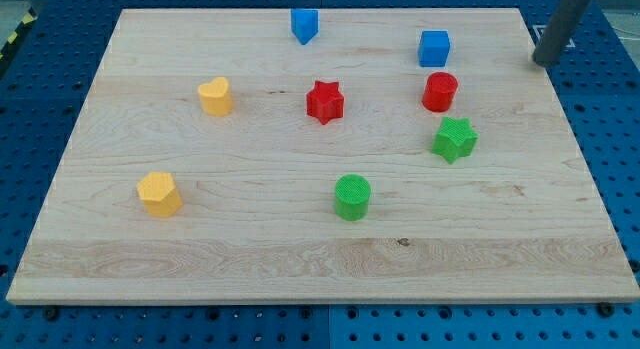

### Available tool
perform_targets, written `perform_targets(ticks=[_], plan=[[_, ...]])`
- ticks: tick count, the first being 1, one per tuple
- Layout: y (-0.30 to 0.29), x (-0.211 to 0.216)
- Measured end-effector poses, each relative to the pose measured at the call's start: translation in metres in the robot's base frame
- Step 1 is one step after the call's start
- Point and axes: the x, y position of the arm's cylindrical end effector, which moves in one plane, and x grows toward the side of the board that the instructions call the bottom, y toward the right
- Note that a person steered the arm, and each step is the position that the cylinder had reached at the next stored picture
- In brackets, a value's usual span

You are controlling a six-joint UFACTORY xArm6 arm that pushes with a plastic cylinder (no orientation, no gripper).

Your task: Move the green star to the top of the green circle

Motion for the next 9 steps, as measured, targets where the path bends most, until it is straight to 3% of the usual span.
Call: perform_targets(ticks=[1, 3, 5, 9], plan=[[-0.030, 0.033], [-0.036, 0.120], [-0.096, 0.132], [-0.164, 0.135]])
